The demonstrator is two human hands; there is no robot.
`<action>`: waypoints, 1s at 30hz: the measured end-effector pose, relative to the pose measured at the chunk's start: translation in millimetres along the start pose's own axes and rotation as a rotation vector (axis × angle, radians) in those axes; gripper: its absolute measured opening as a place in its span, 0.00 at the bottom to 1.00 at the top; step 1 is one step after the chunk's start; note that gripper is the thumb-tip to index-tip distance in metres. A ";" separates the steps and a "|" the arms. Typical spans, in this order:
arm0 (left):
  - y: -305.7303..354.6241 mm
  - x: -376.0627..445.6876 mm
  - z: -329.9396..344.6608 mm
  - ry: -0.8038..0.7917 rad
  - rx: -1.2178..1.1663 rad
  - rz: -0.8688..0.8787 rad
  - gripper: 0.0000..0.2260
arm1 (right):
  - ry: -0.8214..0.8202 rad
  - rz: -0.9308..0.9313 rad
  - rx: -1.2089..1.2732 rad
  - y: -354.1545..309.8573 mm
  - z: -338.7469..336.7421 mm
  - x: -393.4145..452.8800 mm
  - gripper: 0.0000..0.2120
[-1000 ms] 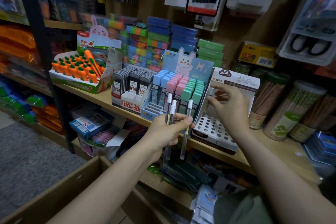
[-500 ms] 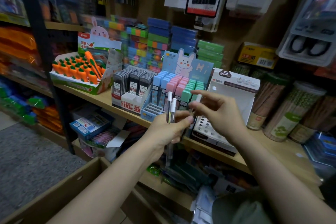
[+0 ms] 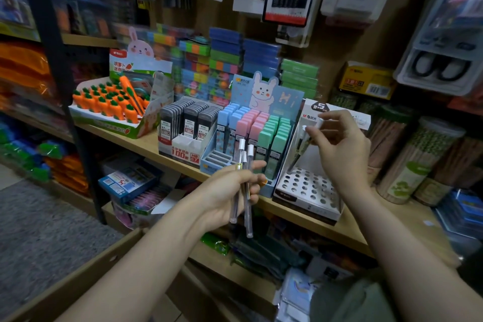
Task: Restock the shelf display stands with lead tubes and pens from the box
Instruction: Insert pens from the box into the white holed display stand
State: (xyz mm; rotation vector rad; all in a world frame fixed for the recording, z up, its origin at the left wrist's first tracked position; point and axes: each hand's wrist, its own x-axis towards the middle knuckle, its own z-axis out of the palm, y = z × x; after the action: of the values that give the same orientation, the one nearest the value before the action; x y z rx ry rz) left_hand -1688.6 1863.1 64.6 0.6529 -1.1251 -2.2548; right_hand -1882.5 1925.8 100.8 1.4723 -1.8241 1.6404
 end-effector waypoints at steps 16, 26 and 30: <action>0.4 -4.7 -8.6 -0.033 0.269 0.092 0.19 | -0.073 -0.136 -0.141 1.6 8.3 -3.0 0.08; 0.3 -11.3 -4.9 -0.213 0.176 0.079 0.14 | -0.048 -0.116 -0.182 3.8 12.2 -3.4 0.08; 0.7 -9.3 -7.9 -0.159 0.210 0.088 0.14 | -0.034 -0.163 -0.279 1.9 13.4 -8.3 0.08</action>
State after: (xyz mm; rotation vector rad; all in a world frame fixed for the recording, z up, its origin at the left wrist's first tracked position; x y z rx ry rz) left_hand -1676.7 1864.3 62.6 0.4998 -1.4533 -2.1625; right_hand -1875.0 1918.0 89.1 1.4860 -1.8103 1.2370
